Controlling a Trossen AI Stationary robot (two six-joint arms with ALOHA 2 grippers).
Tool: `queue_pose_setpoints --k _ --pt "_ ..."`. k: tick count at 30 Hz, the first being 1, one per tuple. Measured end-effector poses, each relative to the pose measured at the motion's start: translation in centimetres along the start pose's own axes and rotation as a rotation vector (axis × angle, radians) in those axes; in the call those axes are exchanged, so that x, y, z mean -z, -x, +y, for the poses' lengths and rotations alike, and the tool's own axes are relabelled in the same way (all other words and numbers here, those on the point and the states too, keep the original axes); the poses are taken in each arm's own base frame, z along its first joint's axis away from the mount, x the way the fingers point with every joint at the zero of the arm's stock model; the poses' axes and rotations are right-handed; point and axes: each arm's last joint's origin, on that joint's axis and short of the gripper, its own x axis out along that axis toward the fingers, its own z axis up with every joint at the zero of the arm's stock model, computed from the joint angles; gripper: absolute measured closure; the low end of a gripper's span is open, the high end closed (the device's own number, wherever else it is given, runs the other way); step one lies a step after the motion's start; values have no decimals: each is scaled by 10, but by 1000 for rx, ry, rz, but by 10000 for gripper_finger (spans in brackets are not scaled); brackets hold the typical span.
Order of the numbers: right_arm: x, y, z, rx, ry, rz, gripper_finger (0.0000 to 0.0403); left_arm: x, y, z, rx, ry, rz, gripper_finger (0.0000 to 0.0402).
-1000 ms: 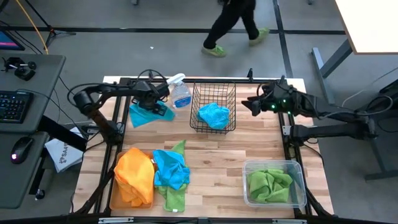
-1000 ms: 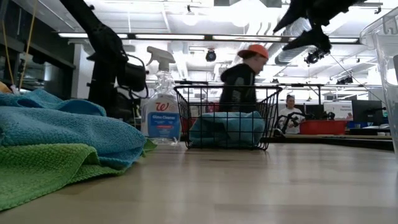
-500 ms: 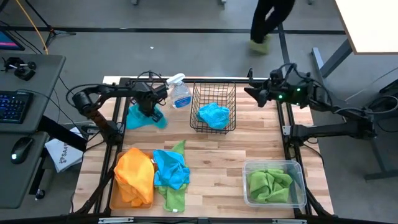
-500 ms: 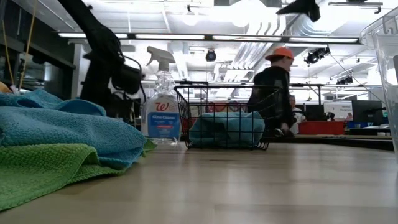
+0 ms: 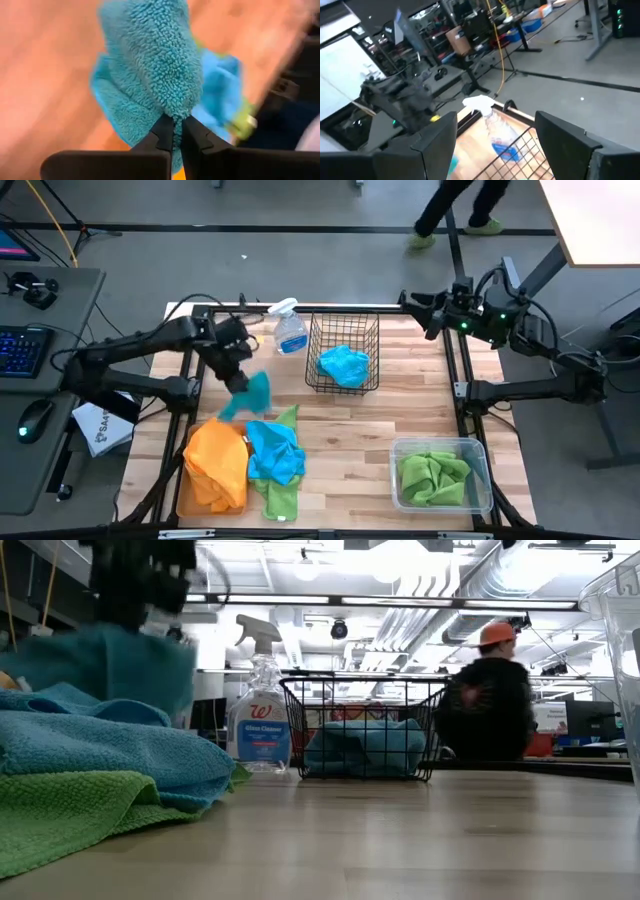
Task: Sort microfiber towel by color & place in baskets
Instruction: Put the top blue towel into the wire basket
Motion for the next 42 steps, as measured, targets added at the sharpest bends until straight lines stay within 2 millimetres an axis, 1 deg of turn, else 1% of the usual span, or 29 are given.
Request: queue_pose_setpoints --k 1,3,5,7,9,12,14,16,17,19,21,24,27,30,33,36,38,40,42 --pt "-1 0 0 4 -2 -9 139 1 2 -12 24 -29 -4 401" --pt "-1 0 0 17 -3 -21 139 -2 9 -38 74 -121 -61 401" --pt "-2 -3 0 30 2 -33 139 -14 16 -67 126 -219 -184 401" --pt "-1 -7 1 46 11 -40 139 -31 24 -92 144 -304 -338 401" --pt "-1 -10 1 62 13 -44 139 -53 36 -115 147 -396 -518 401" --pt "1 -17 1 72 17 -37 139 -85 51 -140 109 -566 -764 402" --pt "2 -20 2 74 21 -34 139 -105 58 -148 65 -656 -913 401" --pt "1 -21 2 72 36 -39 139 -121 58 -148 36 -684 -1007 401" --pt "1 -21 3 68 42 -46 139 -128 56 -144 23 -676 -1020 401" --pt "-1 -20 4 59 48 -66 139 -139 47 -134 -10 -652 -982 401" --pt "-3 -19 4 53 58 -79 139 -148 33 -123 -18 -638 -955 401" --pt "-5 -15 4 48 76 -94 139 -158 5 -108 52 -608 -1010 401" --pt "-5 -14 4 48 77 -95 139 -161 -27 -96 122 -559 -1035 401" --pt "-5 -15 4 49 79 -93 139 -163 -63 -83 63 -511 -977 401" --pt "-5 -15 4 49 82 -92 139 -165 -87 -74 -37 -498 -920 401" --pt "-5 -15 4 49 86 -92 139 -169 -101 -70 -73 -452 -867 400" --pt "-5 -15 4 49 85 -93 139 -172 -105 -70 -59 -406 -853 395" --pt "-5 -15 4 49 85 -93 139 -176 -100 -74 -45 -398 -855 382" --pt "-5 -15 4 48 85 -94 139 -182 -91 -80 -35 -420 -855 362"
